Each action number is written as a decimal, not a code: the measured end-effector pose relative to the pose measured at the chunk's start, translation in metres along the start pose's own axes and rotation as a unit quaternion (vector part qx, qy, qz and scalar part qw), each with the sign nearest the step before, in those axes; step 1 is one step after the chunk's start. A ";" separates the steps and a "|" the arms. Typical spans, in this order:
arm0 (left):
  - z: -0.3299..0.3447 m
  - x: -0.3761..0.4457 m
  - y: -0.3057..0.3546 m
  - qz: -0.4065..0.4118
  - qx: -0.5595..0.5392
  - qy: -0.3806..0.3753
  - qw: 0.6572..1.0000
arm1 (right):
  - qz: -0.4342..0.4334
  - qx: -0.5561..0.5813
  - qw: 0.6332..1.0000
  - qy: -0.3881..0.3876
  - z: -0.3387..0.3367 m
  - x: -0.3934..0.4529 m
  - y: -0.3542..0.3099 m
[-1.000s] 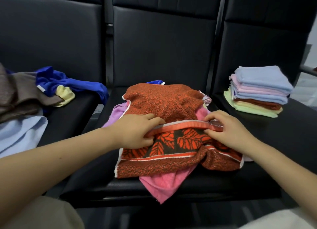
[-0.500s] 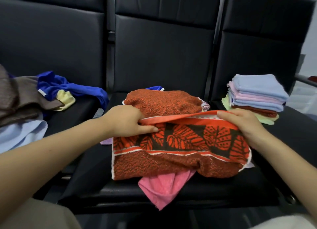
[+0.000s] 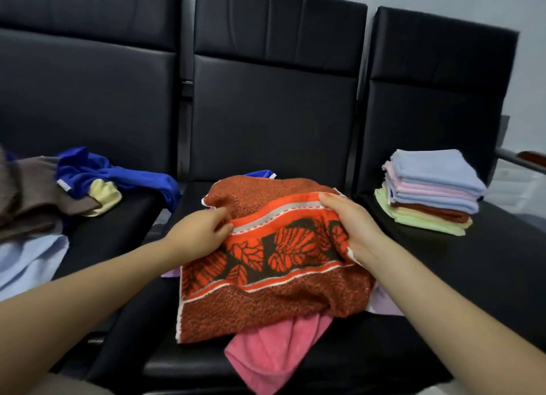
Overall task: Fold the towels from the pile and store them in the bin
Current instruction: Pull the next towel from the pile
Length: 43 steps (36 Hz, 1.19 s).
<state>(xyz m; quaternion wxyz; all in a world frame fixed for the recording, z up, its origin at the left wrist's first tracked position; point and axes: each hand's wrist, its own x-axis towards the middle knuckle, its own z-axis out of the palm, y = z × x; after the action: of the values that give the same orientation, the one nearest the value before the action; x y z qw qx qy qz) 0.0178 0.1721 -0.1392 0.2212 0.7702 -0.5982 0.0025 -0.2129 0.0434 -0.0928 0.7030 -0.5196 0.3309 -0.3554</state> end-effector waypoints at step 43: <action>-0.028 -0.055 0.047 -0.069 -0.039 -0.086 0.993 | 0.014 -0.313 0.948 -0.057 -0.057 -0.059 0.005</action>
<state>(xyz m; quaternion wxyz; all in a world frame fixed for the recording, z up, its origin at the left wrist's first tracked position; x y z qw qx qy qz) -0.0339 0.2231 -0.1130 0.1988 0.7977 -0.5602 -0.1020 -0.2904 0.0663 -0.1059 0.5270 -0.7285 0.3922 -0.1940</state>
